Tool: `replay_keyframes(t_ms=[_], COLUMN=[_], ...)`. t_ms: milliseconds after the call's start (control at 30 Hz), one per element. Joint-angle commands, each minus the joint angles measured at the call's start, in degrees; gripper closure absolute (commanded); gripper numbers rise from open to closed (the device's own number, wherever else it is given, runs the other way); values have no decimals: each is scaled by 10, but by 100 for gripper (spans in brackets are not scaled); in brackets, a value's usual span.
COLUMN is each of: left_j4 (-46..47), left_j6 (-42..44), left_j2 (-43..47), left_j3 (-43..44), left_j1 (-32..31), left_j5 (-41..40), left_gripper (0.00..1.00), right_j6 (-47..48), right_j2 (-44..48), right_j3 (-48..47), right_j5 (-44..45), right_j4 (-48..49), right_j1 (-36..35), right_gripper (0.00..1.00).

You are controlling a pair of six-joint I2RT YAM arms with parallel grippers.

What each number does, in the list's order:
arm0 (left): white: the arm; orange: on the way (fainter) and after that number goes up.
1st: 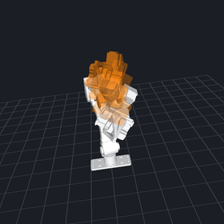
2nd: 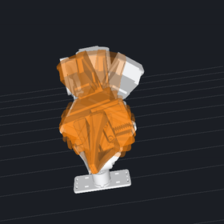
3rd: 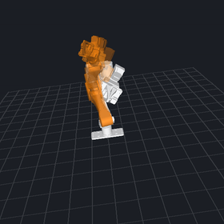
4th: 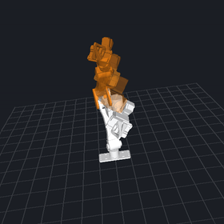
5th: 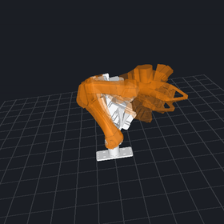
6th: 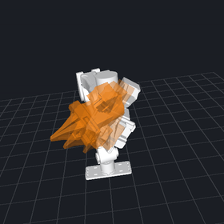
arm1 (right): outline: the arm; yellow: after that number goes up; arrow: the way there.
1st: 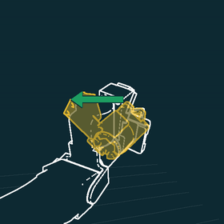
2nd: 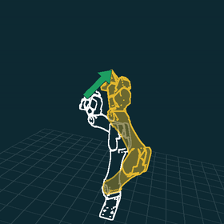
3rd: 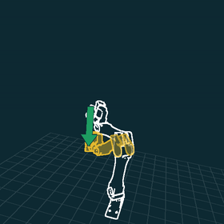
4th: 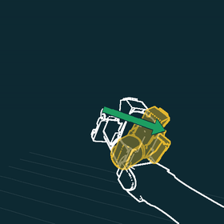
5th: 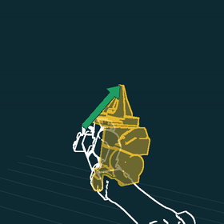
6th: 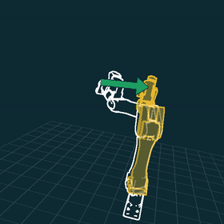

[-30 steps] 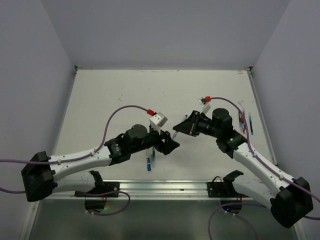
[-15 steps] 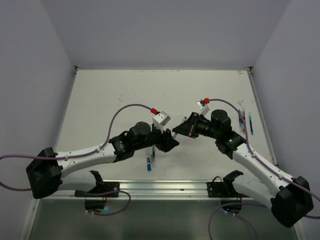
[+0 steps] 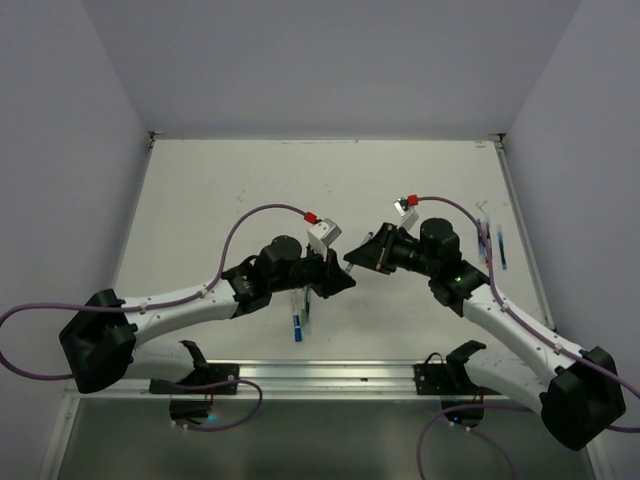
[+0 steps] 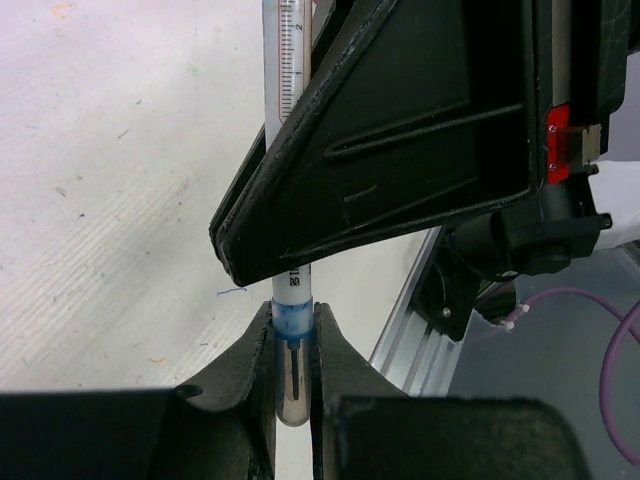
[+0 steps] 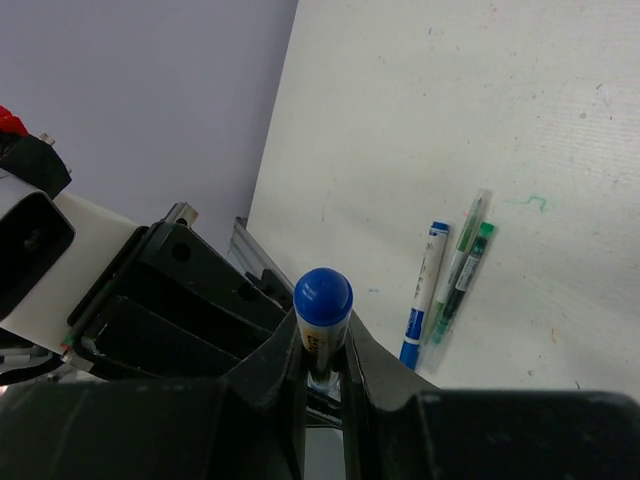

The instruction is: Open the pen caps

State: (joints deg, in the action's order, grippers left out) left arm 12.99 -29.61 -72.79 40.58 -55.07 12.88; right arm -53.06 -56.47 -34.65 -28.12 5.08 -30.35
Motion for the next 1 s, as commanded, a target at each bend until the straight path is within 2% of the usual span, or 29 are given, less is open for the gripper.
replay_keyframes(t_ms=[0, 33, 133, 267, 467, 500, 567, 700, 967], left_j4=[70, 120, 213, 217, 230, 230, 214, 192, 193], left_j6=[-26, -54, -106, -128, -149, -144, -141, -131, -140], left_j2=[-7, -1, 19, 70, 137, 145, 167, 193, 218], left_j3=[-5, -18, -81, -145, -212, -222, -228, -231, -249], left_j1=[0, 0, -12, -42, -46, -47, -48, -46, -47], left_j5=[86, 120, 137, 95, 70, 71, 62, 59, 85], left_gripper=[100, 100, 100, 100, 100, 100, 100, 100, 100], right_j6=[11, 20, 21, 20, -23, -40, -80, -91, -90], right_j2=[-15, -21, -50, -86, -149, -154, -171, -187, -199], right_j3=[-16, -16, -23, -62, -103, -96, -82, -78, -90], right_j5=[10, 19, 40, 72, 52, 44, 19, 3, -53], right_j4=[48, 58, 101, 130, 148, 189, 240, 249, 259], right_j1=[-6, -5, -5, -1, 40, 46, 60, 69, 132], right_gripper=[100, 100, 100, 100, 100, 100, 100, 100, 100])
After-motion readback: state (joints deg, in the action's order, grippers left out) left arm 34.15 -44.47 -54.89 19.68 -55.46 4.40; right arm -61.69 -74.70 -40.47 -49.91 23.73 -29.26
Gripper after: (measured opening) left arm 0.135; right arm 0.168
